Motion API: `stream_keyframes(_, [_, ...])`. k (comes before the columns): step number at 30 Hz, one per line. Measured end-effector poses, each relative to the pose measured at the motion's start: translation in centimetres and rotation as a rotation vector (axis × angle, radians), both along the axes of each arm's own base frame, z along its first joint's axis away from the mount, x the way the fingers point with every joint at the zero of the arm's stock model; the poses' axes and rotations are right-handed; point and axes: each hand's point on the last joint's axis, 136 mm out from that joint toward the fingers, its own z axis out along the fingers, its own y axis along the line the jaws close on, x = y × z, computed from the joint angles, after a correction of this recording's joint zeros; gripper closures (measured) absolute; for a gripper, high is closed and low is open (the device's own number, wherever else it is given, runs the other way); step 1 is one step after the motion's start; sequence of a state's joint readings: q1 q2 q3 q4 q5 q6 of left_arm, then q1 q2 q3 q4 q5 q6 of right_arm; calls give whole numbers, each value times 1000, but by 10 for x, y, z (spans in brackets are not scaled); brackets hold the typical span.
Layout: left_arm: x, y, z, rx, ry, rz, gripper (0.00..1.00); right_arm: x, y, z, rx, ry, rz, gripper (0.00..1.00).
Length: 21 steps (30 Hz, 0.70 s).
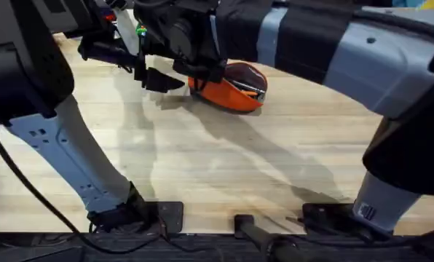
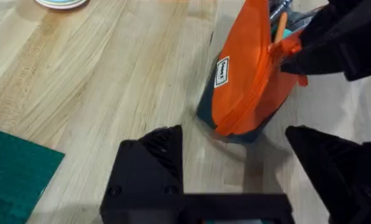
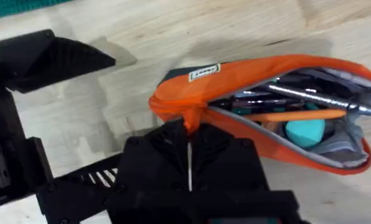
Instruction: Unzip the bag, pick up the pens from the table one at a time and place them inside, then zip the bag closed.
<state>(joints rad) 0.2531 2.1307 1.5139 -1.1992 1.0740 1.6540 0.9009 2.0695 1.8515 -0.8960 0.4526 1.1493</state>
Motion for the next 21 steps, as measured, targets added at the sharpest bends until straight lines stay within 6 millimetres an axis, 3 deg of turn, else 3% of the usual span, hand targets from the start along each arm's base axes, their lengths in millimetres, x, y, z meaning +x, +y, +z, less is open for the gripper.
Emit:
stream_keyframes(13, [3,-2,0,2,-22,-5,8,-1,-2,-1,-11,6,5,968])
stream_keyframes(21, [1,-21,0,2,-29,-56,7,-1,-2,-1,-11,7,5,967])
